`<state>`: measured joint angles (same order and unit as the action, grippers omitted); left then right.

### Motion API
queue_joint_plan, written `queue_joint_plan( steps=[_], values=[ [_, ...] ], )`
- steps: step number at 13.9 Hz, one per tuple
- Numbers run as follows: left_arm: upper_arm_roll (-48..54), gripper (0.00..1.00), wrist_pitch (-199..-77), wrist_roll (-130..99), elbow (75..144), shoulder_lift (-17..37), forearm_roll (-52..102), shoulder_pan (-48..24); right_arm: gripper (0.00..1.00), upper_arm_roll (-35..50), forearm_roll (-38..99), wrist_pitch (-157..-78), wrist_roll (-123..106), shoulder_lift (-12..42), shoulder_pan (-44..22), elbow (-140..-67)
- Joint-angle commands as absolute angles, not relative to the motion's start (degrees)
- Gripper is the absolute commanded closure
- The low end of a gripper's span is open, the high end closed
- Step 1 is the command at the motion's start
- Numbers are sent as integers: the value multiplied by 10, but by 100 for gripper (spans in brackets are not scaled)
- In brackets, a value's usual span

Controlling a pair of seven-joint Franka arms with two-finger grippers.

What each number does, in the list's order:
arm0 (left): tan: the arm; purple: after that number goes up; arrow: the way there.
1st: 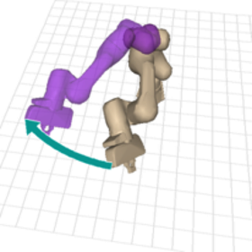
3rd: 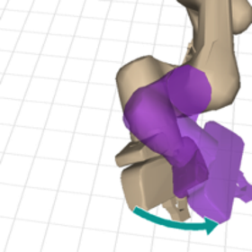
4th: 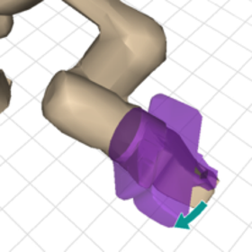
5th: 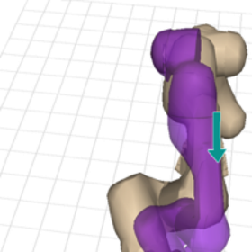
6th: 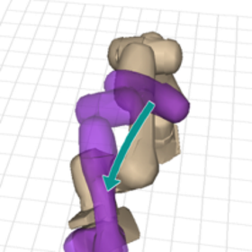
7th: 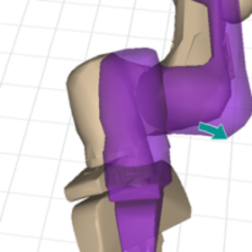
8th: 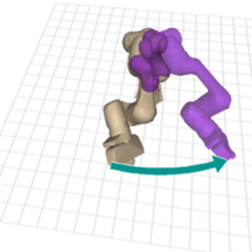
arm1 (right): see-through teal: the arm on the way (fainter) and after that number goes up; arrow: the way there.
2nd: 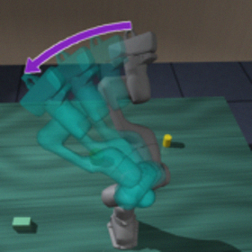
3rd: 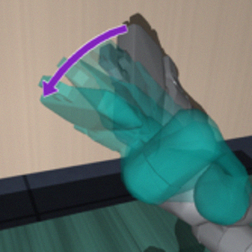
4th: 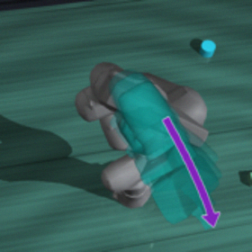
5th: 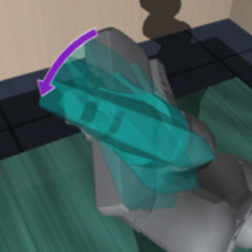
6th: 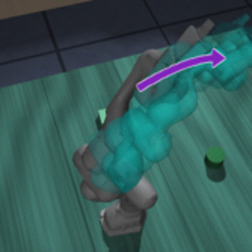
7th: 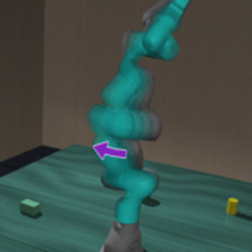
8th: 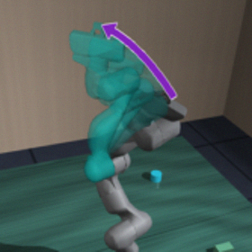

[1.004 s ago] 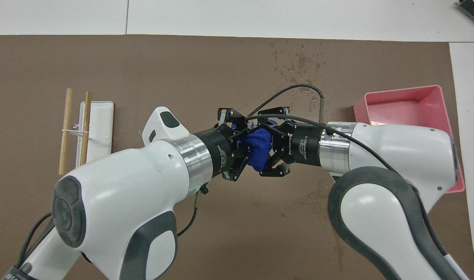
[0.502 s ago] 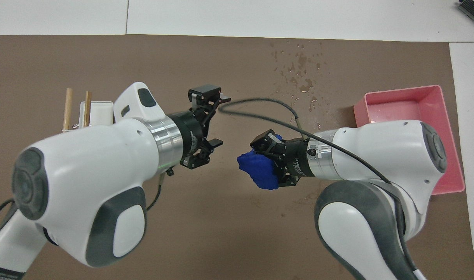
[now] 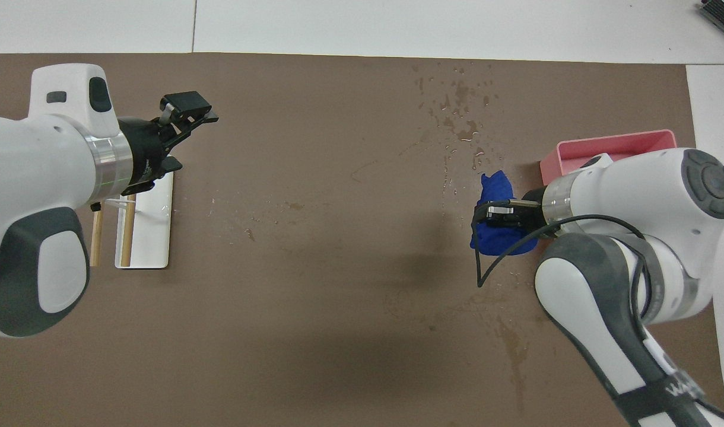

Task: Wipe water with towel using both arms
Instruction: 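Lower the towel with the right gripper while the left gripper withdraws, then wipe the towel across the table surface with the right gripper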

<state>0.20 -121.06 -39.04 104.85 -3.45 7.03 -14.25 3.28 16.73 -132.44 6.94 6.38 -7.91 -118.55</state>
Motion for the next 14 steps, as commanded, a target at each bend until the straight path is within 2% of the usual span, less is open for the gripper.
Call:
queue_joint_plan(
  steps=[1, 3, 7, 9, 11, 14],
  values=[
    [8, 0, -1064, -193, 945, 2, 40, -99, 100, 40, 101, -1445, 47, 175, -79, -1139],
    [8, 0, -1027, -119, 940, 3, 25, -84, 100, 41, 63, -1471, 35, 234, -69, -1084],
    [11, 0, -970, -40, 929, 21, -14, -86, 100, 41, 62, -1471, -1, 347, -61, -948],
    [12, 0, -964, -25, 919, 25, -14, -86, 100, 41, 61, -1475, -1, 375, -66, -932],
    [18, 0, -965, -23, 920, 27, -6, -72, 100, 41, 60, -1514, -1, 409, -70, -905],
    [47, 0, -961, -23, 927, 20, -2, -44, 100, 41, 62, -1507, -3, 449, -76, -840]
  ],
)
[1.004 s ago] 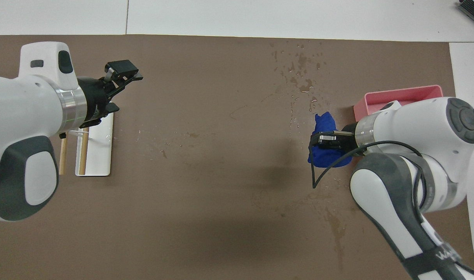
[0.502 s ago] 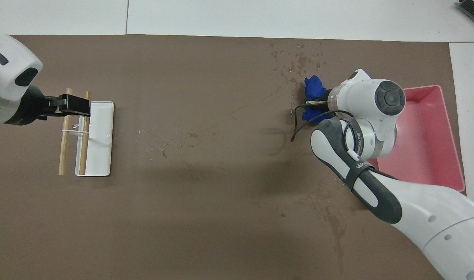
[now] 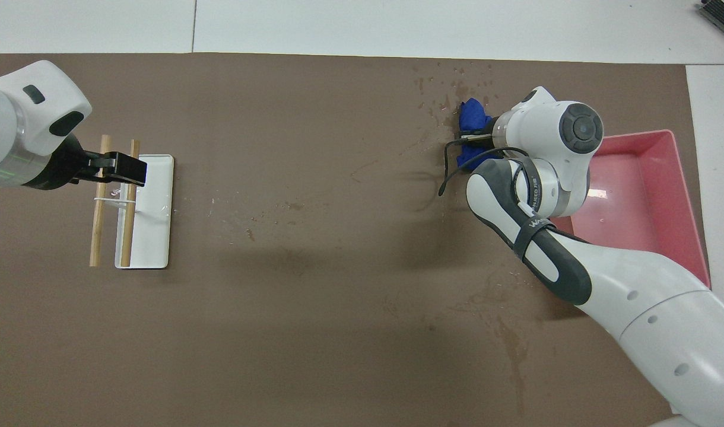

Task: Wipe water with towel using both arms
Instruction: 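Wipe the towel across the table surface with the right gripper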

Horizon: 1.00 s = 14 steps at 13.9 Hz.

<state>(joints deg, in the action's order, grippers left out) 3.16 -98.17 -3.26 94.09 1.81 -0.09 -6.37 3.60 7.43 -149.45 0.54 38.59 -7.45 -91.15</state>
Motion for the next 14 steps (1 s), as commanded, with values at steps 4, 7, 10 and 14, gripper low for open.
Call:
queue_joint_plan(
  steps=[4, 7, 10, 14],
  values=[
    [41, 0, -934, -19, 925, 8, -2, -42, 100, 54, 143, -1532, 14, 451, -110, -838],
    [41, 0, -893, -19, 908, -3, -3, -41, 100, 54, 295, -1534, 50, 447, -147, -838],
    [40, 0, -837, 19, 851, 9, -6, -42, 100, 51, 344, -1534, 55, 445, -163, -842],
    [40, 0, -861, 19, 867, 2, -6, -40, 100, 52, 191, -1533, -32, 451, -107, -840]
  ],
)
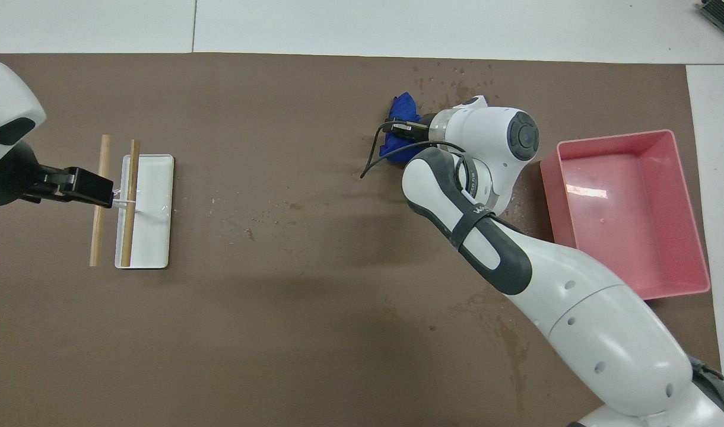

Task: Wipe water with towel using both arms
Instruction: 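Wipe the towel across the table surface with the right gripper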

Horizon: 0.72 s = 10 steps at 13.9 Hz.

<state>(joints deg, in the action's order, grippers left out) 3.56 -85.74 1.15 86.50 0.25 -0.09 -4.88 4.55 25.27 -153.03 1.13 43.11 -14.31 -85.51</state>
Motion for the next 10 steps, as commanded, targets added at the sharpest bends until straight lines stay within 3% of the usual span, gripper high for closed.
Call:
queue_joint_plan(
  steps=[1, 10],
  values=[
    [40, 0, -860, 18, 868, 1, -6, -40, 100, 52, 164, -1534, -52, 452, -101, -840],
    [40, 0, -856, 18, 901, -15, -6, -40, 100, 41, -29, -1556, -221, 509, -60, -784]
  ],
)
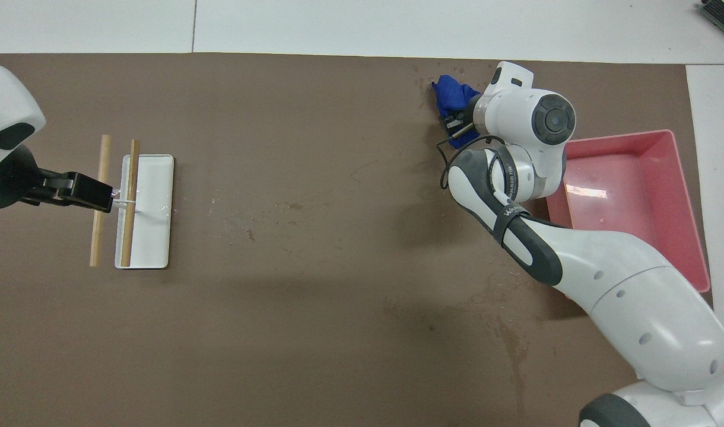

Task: Wipe water with towel using both arms
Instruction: 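Wipe the towel across the table surface with the right gripper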

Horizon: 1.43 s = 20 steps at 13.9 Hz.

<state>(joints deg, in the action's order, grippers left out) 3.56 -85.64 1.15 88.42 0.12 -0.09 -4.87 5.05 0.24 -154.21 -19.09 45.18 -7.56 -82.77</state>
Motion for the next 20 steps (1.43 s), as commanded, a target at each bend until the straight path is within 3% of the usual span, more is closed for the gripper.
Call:
queue_joint_plan(
  steps=[1, 6, 10, 16, 20],
  values=[
    [40, 0, -856, 18, 901, -15, -5, -40, 100, 37, -47, -1553, -237, 517, -54, -768],
    [40, 0, -856, 18, 901, -15, -6, -40, 100, 39, -47, -1545, -236, 560, -45, -715],
    [40, 0, -856, 18, 901, -15, -6, -41, 100, 50, 71, -1512, -186, 557, -55, -712],
    [40, 0, -856, 18, 901, -15, -6, -40, 100, 85, 235, -1527, -28, 555, -108, -713],
    [40, 0, -856, 18, 901, -15, -6, -40, 100, 84, 272, -1578, 64, 555, -147, -716]
  ],
)
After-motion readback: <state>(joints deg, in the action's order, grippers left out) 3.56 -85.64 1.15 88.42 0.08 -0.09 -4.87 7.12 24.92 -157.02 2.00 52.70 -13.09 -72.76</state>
